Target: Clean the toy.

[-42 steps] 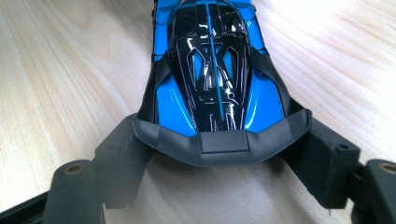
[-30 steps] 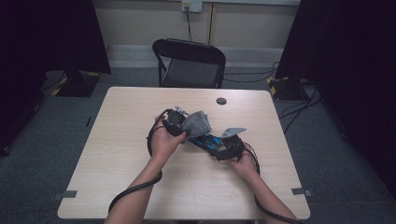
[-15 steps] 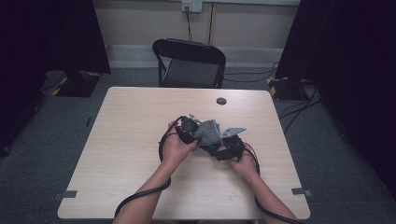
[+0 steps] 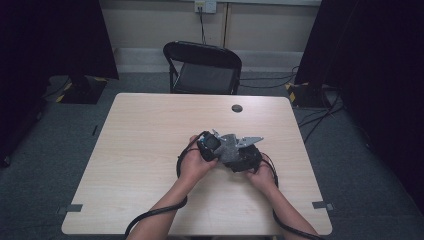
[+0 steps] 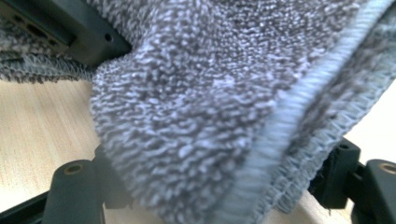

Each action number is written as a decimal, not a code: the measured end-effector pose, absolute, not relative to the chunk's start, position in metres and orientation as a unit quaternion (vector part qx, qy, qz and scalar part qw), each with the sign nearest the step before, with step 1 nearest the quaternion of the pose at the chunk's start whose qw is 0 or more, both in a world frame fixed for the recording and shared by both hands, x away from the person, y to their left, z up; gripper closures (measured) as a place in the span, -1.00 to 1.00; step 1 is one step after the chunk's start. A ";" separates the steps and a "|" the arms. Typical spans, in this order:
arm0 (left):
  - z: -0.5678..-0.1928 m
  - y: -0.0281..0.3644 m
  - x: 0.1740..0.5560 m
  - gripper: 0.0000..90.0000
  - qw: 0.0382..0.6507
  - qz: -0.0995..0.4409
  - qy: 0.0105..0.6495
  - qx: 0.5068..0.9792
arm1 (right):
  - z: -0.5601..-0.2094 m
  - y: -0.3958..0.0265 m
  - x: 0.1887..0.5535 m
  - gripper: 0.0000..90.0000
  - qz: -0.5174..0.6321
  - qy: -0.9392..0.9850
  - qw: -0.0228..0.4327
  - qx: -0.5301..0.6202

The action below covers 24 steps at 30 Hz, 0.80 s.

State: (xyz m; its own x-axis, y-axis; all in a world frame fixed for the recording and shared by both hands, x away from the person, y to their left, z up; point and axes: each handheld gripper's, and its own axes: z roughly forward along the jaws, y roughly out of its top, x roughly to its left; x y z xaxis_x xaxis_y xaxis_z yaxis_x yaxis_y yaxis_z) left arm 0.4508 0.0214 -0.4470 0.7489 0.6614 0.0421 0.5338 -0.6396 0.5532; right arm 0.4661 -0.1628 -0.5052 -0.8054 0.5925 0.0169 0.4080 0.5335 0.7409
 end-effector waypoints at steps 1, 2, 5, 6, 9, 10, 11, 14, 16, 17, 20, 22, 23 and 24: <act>-0.448 0.021 0.450 0.64 0.258 0.125 0.329 0.900 | -0.505 -0.163 0.466 -0.44 0.387 0.868 0.119 0.288; -0.448 0.021 0.450 0.64 0.257 0.123 0.329 0.900 | -0.505 -0.163 0.466 -0.44 0.387 0.868 0.119 0.288; -0.448 0.021 0.451 0.64 0.261 0.120 0.334 0.898 | -0.505 -0.163 0.466 -0.44 0.388 0.867 0.119 0.288; -0.448 0.022 0.451 0.64 0.261 0.119 0.334 0.898 | -0.505 -0.163 0.466 -0.44 0.388 0.867 0.119 0.288; -0.447 0.024 0.453 0.64 0.259 0.119 0.337 0.897 | -0.505 -0.163 0.466 -0.44 0.388 0.867 0.119 0.289; -0.447 0.024 0.454 0.64 0.259 0.118 0.339 0.897 | -0.505 -0.163 0.466 -0.44 0.388 0.867 0.119 0.289; -0.447 0.025 0.454 0.64 0.261 0.117 0.341 0.895 | -0.505 -0.163 0.466 -0.44 0.388 0.867 0.119 0.289; -0.445 0.027 0.455 0.64 0.257 0.123 0.345 0.894 | -0.505 -0.163 0.466 -0.44 0.388 0.867 0.119 0.289; -0.444 0.028 0.456 0.64 0.257 0.125 0.349 0.893 | -0.505 -0.163 0.466 -0.44 0.388 0.867 0.119 0.289; -0.444 0.029 0.457 0.64 0.259 0.126 0.351 0.891 | -0.505 -0.163 0.466 -0.44 0.388 0.867 0.119 0.289; -0.442 0.032 0.460 0.64 0.252 0.127 0.355 0.891 | -0.505 -0.163 0.466 -0.43 0.388 0.867 0.119 0.289; -0.442 0.034 0.462 0.64 0.252 0.129 0.359 0.889 | -0.505 -0.163 0.466 -0.43 0.388 0.867 0.119 0.289; -0.442 0.035 0.463 0.64 0.252 0.130 0.361 0.888 | -0.505 -0.163 0.466 -0.44 0.388 0.867 0.119 0.288; -0.442 0.036 0.464 0.64 0.252 0.129 0.363 0.888 | -0.505 -0.163 0.466 -0.43 0.388 0.867 0.119 0.289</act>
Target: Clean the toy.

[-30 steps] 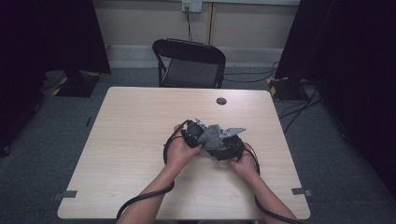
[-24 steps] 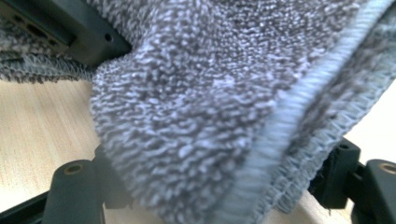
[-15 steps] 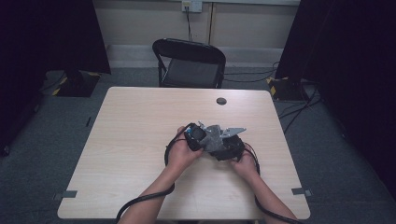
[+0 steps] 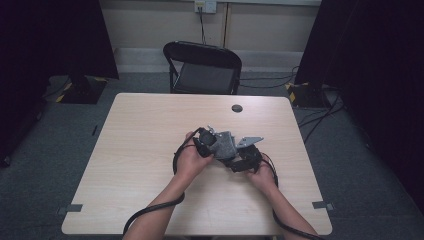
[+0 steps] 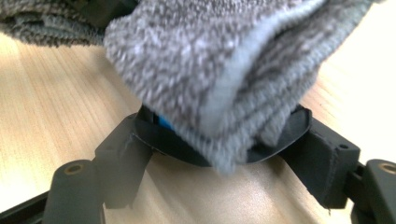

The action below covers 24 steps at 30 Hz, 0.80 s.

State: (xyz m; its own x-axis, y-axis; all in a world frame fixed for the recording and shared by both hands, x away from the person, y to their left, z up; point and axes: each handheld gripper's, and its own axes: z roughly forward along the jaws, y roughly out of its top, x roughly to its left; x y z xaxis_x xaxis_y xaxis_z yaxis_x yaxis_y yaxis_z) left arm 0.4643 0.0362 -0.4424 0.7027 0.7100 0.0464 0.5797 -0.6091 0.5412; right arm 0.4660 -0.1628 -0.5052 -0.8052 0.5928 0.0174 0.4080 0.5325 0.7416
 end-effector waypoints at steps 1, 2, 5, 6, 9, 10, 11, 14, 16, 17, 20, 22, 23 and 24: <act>-0.443 0.038 0.465 0.64 0.250 0.130 0.365 0.887 | -0.505 -0.163 0.466 -0.43 0.388 0.867 0.119 0.288; -0.443 0.039 0.467 0.64 0.249 0.130 0.367 0.887 | -0.505 -0.163 0.466 -0.43 0.388 0.867 0.119 0.289; -0.443 0.044 0.470 0.64 0.250 0.130 0.377 0.883 | -0.505 -0.163 0.466 -0.43 0.388 0.867 0.119 0.289; -0.443 0.045 0.471 0.64 0.248 0.131 0.378 0.883 | -0.505 -0.163 0.466 -0.43 0.388 0.867 0.119 0.289; -0.443 0.050 0.474 0.64 0.249 0.129 0.388 0.878 | -0.505 -0.163 0.466 -0.44 0.388 0.867 0.119 0.289; -0.443 0.051 0.475 0.64 0.247 0.130 0.390 0.877 | -0.505 -0.163 0.466 -0.44 0.388 0.867 0.119 0.289; -0.443 0.053 0.476 0.64 0.249 0.128 0.392 0.876 | -0.505 -0.163 0.466 -0.43 0.388 0.867 0.119 0.289; -0.443 0.058 0.478 0.64 0.248 0.129 0.399 0.873 | -0.505 -0.163 0.466 -0.44 0.388 0.867 0.119 0.288; -0.443 0.062 0.479 0.64 0.248 0.127 0.405 0.871 | -0.505 -0.163 0.466 -0.44 0.388 0.867 0.119 0.289; -0.443 0.063 0.480 0.64 0.245 0.129 0.406 0.871 | -0.505 -0.163 0.466 -0.44 0.388 0.867 0.119 0.289; -0.443 0.069 0.483 0.64 0.242 0.130 0.413 0.868 | -0.505 -0.163 0.466 -0.44 0.388 0.867 0.119 0.289; -0.444 0.072 0.485 0.64 0.242 0.129 0.420 0.865 | -0.505 -0.163 0.466 -0.44 0.388 0.867 0.119 0.289; -0.444 0.074 0.486 0.64 0.241 0.130 0.421 0.865 | -0.505 -0.163 0.466 -0.44 0.388 0.867 0.119 0.289; -0.445 0.076 0.487 0.64 0.241 0.128 0.424 0.863 | -0.505 -0.163 0.466 -0.44 0.388 0.867 0.119 0.289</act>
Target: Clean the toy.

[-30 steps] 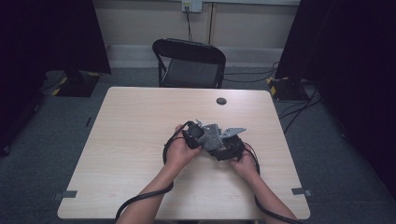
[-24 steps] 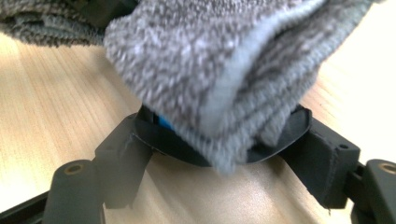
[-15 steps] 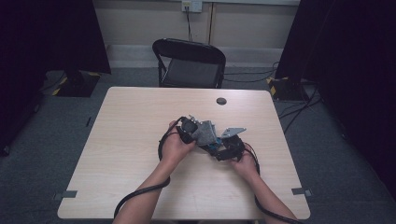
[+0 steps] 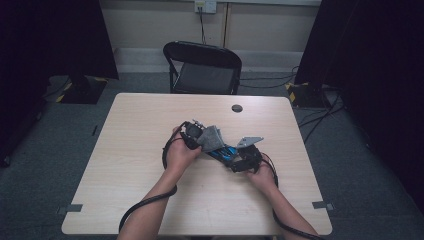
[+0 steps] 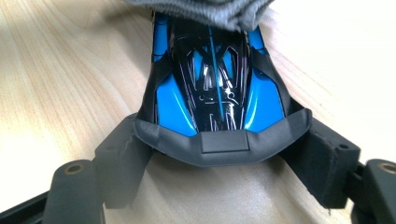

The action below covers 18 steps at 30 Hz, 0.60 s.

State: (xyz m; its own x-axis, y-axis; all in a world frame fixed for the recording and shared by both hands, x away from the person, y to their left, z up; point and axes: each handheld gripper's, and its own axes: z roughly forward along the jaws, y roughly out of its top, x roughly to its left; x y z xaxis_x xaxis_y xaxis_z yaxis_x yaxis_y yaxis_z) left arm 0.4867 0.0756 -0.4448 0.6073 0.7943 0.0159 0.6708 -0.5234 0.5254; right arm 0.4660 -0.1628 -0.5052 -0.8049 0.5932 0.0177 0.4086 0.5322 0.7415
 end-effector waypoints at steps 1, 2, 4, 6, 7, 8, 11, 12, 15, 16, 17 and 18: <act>-0.445 0.077 0.488 0.64 0.241 0.127 0.427 0.862 | -0.505 -0.163 0.466 -0.44 0.388 0.867 0.119 0.289; -0.446 0.079 0.488 0.64 0.242 0.126 0.431 0.860 | -0.505 -0.163 0.466 -0.44 0.388 0.867 0.119 0.289; -0.447 0.082 0.490 0.64 0.242 0.126 0.434 0.859 | -0.505 -0.163 0.466 -0.44 0.388 0.867 0.119 0.289; -0.449 0.084 0.491 0.64 0.242 0.123 0.439 0.856 | -0.505 -0.163 0.466 -0.44 0.388 0.867 0.119 0.289; -0.450 0.085 0.491 0.64 0.240 0.126 0.441 0.856 | -0.505 -0.163 0.466 -0.44 0.388 0.867 0.119 0.288; -0.450 0.086 0.492 0.64 0.240 0.125 0.444 0.854 | -0.505 -0.163 0.466 -0.44 0.388 0.867 0.119 0.288; -0.452 0.091 0.494 0.64 0.235 0.126 0.450 0.852 | -0.505 -0.163 0.466 -0.44 0.388 0.867 0.119 0.288; -0.452 0.093 0.495 0.64 0.233 0.128 0.451 0.852 | -0.505 -0.163 0.466 -0.44 0.388 0.867 0.119 0.288; -0.455 0.098 0.496 0.64 0.230 0.128 0.458 0.849 | -0.505 -0.163 0.466 -0.44 0.388 0.867 0.119 0.288; -0.456 0.100 0.497 0.64 0.230 0.126 0.461 0.848 | -0.505 -0.163 0.466 -0.44 0.388 0.867 0.119 0.288; -0.457 0.102 0.497 0.64 0.231 0.126 0.465 0.845 | -0.505 -0.163 0.466 -0.44 0.388 0.867 0.119 0.288; -0.458 0.103 0.498 0.64 0.229 0.125 0.469 0.844 | -0.505 -0.163 0.466 -0.44 0.388 0.867 0.119 0.289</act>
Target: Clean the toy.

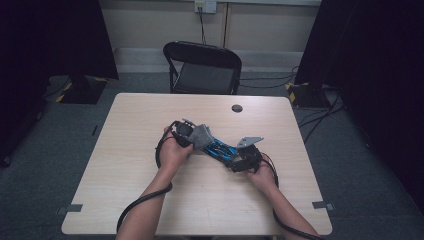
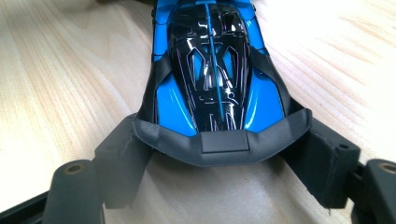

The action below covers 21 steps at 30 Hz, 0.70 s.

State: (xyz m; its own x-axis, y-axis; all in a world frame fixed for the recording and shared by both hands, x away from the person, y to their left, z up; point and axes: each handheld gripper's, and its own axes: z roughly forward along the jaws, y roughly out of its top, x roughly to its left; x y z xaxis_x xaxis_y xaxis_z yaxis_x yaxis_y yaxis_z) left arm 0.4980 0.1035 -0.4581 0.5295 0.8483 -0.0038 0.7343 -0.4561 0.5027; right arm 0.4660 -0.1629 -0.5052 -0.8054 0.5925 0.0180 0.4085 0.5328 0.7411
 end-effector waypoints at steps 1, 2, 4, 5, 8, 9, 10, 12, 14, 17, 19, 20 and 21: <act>-0.459 0.105 0.499 0.64 0.225 0.126 0.468 0.845 | -0.505 -0.163 0.466 -0.44 0.388 0.867 0.119 0.289; -0.460 0.106 0.499 0.64 0.223 0.128 0.471 0.844 | -0.505 -0.163 0.466 -0.44 0.388 0.867 0.119 0.288; -0.462 0.110 0.500 0.64 0.223 0.125 0.474 0.843 | -0.505 -0.163 0.466 -0.44 0.388 0.867 0.119 0.289; -0.462 0.112 0.500 0.64 0.222 0.125 0.478 0.841 | -0.505 -0.163 0.466 -0.44 0.388 0.867 0.119 0.289; -0.464 0.116 0.501 0.64 0.219 0.125 0.484 0.838 | -0.505 -0.163 0.466 -0.44 0.388 0.867 0.119 0.289; -0.464 0.117 0.502 0.64 0.220 0.125 0.485 0.837 | -0.505 -0.163 0.466 -0.44 0.388 0.867 0.119 0.289; -0.465 0.119 0.502 0.64 0.221 0.124 0.487 0.836 | -0.505 -0.163 0.466 -0.44 0.388 0.867 0.119 0.289; -0.465 0.121 0.502 0.64 0.218 0.126 0.490 0.835 | -0.505 -0.163 0.466 -0.44 0.388 0.867 0.119 0.289; -0.464 0.123 0.503 0.64 0.217 0.128 0.491 0.834 | -0.505 -0.163 0.466 -0.44 0.388 0.867 0.119 0.289; -0.464 0.127 0.503 0.64 0.215 0.129 0.497 0.831 | -0.505 -0.163 0.466 -0.44 0.387 0.867 0.119 0.289; -0.465 0.131 0.503 0.64 0.215 0.130 0.501 0.828 | -0.505 -0.163 0.466 -0.44 0.387 0.867 0.119 0.289; -0.464 0.134 0.503 0.64 0.213 0.132 0.503 0.827 | -0.505 -0.163 0.466 -0.44 0.387 0.867 0.119 0.289; -0.464 0.137 0.502 0.64 0.214 0.132 0.505 0.826 | -0.505 -0.163 0.466 -0.44 0.387 0.867 0.119 0.289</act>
